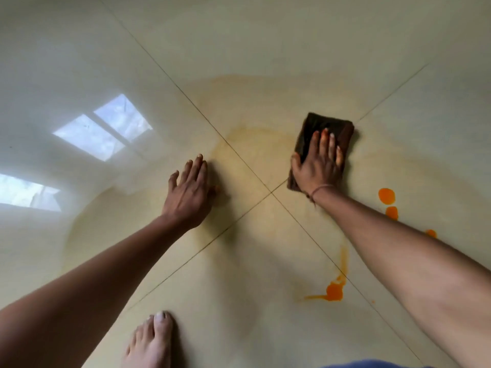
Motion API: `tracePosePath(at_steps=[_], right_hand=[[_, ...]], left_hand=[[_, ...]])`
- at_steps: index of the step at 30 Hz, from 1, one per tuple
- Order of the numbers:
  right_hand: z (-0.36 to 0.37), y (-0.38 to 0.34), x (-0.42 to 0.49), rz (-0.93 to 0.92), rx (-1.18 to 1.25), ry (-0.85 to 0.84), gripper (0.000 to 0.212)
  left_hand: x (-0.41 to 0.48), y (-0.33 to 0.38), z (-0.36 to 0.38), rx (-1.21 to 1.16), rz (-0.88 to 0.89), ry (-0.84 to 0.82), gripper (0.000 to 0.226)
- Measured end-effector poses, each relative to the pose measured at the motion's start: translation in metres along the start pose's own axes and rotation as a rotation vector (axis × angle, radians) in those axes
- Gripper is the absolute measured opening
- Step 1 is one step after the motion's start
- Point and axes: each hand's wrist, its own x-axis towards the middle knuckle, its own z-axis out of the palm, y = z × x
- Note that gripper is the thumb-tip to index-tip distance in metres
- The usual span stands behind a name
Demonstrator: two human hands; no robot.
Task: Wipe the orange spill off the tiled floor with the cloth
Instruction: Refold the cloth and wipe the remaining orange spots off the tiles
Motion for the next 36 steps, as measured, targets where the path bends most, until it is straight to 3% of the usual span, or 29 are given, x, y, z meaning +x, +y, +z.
tracePosePath(at_steps=[2, 5, 7, 9, 10, 12, 14, 15, 18, 20, 22, 23, 26, 27, 28, 31, 33, 34, 36], right_hand=[[0.012, -0.054, 0.007, -0.089, 0.021, -0.018, 0.079], [0.020, -0.122, -0.038, -0.444, 0.006, -0.110, 0.077], [0.019, -0.119, -0.078, -0.690, -0.035, -0.184, 0.077], [0.015, -0.088, -0.078, -0.787, -0.047, -0.213, 0.080], [0.014, -0.077, -0.061, -0.738, -0.054, -0.180, 0.082], [0.014, -0.076, -0.011, -0.454, -0.048, -0.113, 0.083], [0.019, -0.120, 0.026, -0.221, -0.003, -0.063, 0.084], [0.022, -0.150, 0.026, -0.210, 0.012, -0.064, 0.085], [0.037, -0.199, -0.037, -0.548, 0.009, -0.118, 0.081], [0.035, -0.162, -0.096, -0.848, -0.035, -0.205, 0.079], [0.026, -0.117, -0.098, -0.972, -0.041, -0.231, 0.080], [0.027, -0.106, -0.079, -0.922, -0.055, -0.195, 0.080], [0.021, -0.135, -0.007, -0.399, 0.012, -0.085, 0.081], [0.021, -0.152, -0.006, -0.301, 0.004, -0.077, 0.082], [0.025, -0.163, -0.021, -0.321, -0.007, -0.068, 0.081], [0.034, -0.144, -0.108, -0.902, -0.062, -0.196, 0.079], [0.032, -0.122, -0.095, -1.058, -0.046, -0.216, 0.080], [0.033, -0.122, -0.069, -0.984, -0.054, -0.158, 0.080], [0.024, -0.136, -0.007, -0.565, 0.002, -0.090, 0.079]], left_hand=[[0.002, -0.022, -0.005, -0.015, -0.026, 0.030, 0.063], [-0.003, -0.055, -0.013, 0.003, -0.085, 0.039, 0.059], [-0.004, -0.074, -0.015, -0.007, -0.116, 0.027, 0.057], [-0.003, -0.085, -0.016, -0.025, -0.131, 0.002, 0.058], [-0.002, -0.088, -0.015, -0.030, -0.126, -0.003, 0.059], [-0.002, -0.091, -0.011, -0.040, -0.117, 0.009, 0.058], [-0.003, -0.097, -0.005, -0.035, -0.091, 0.031, 0.059], [-0.002, -0.100, -0.003, -0.028, -0.065, 0.042, 0.061], [-0.001, -0.115, -0.003, -0.051, -0.006, 0.074, 0.059], [-0.003, -0.122, -0.004, -0.078, 0.013, 0.077, 0.058], [-0.005, -0.124, -0.005, -0.079, 0.026, 0.073, 0.058], [-0.005, -0.123, -0.004, -0.081, 0.028, 0.070, 0.058], [-0.006, -0.117, 0.002, -0.095, -0.004, 0.092, 0.058], [-0.005, -0.115, 0.003, -0.094, -0.013, 0.098, 0.058], [-0.006, -0.112, 0.003, -0.093, -0.018, 0.091, 0.058], [-0.006, -0.110, -0.002, -0.076, -0.036, 0.081, 0.061], [-0.005, -0.105, -0.003, -0.075, -0.050, 0.082, 0.062], [-0.004, -0.102, -0.003, -0.084, -0.067, 0.082, 0.060], [-0.003, -0.095, 0.003, -0.128, -0.124, 0.080, 0.056]])
